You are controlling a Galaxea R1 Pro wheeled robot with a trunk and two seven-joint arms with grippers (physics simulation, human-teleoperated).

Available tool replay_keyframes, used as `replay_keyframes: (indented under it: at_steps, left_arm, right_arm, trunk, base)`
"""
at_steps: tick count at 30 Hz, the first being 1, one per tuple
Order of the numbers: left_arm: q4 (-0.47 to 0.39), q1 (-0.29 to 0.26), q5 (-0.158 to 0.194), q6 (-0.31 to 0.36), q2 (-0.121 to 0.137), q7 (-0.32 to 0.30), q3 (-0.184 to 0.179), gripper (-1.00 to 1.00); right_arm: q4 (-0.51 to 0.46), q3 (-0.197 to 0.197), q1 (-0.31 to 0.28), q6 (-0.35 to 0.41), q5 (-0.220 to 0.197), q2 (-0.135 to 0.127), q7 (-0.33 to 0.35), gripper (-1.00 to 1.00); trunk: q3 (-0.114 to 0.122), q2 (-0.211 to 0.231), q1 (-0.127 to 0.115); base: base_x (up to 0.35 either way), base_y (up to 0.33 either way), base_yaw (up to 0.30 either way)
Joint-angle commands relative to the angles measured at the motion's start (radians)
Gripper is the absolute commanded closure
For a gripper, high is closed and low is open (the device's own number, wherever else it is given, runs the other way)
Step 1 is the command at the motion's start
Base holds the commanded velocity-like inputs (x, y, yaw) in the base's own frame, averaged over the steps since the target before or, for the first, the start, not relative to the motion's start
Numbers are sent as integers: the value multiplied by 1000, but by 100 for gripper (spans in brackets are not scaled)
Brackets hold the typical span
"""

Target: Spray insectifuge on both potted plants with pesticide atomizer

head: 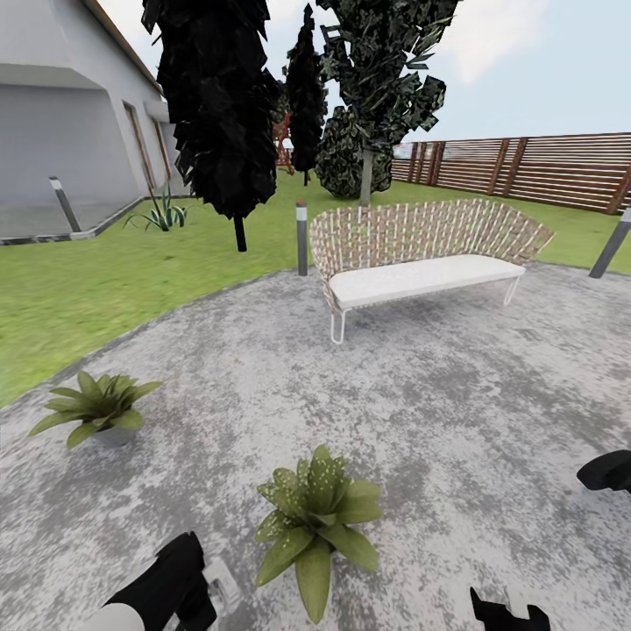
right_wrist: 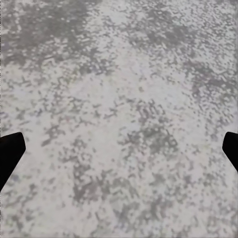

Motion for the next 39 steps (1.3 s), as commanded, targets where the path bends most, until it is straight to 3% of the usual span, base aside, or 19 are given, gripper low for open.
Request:
replay_keyframes:
  at_steps: [1, 8, 13, 17, 20, 22, 24, 39]
  left_arm:
    - [1, 0, -8, 2, 1, -8, -5, 100]
    - [-6, 0, -5, -1, -6, 76, -1, 100]
    - [-31, -8, 17, -7, -28, 80, -8, 100]
    - [-115, -13, 30, -5, -35, 78, -2, 100]
    - [-118, -13, 65, -8, -35, 81, -1, 100]
    - [-124, -12, 119, -10, -34, 82, -4, 100]
    - [-124, -12, 130, -10, -33, 83, -6, 100]
    - [-118, -9, 131, -11, -35, 83, -13, 100]
  right_arm:
    - [0, -8, -1, -4, 3, 1, 8, -100]
    - [0, -8, -1, -4, 3, 1, 8, -100]
    - [0, -8, -1, -4, 3, 1, 8, -100]
    - [2, -8, -1, -4, 3, 1, 8, -100]
    - [2, -8, -1, -4, 3, 1, 8, -100]
    - [1, -8, -1, -4, 3, 1, 8, -100]
    - [1, -8, -1, -4, 3, 1, 8, -100]
    - [0, -9, -1, -4, 2, 1, 8, -100]
  trunk:
    - [-1, 0, 0]
    - [-1, 0, 0]
    - [-1, 0, 0]
    - [-1, 0, 0]
    - [-1, 0, 0]
    - [-1, 0, 0]
    - [-1, 0, 0]
    - [-1, 0, 0]
  base:
    - [1, -1, 96]
    - [0, 0, 247]
    - [0, 0, 200]
    - [0, 0, 30]
    - [-134, 0, 3]
    - [-286, 0, 1]
    - [-169, 0, 0]
    - [20, -51, 156]
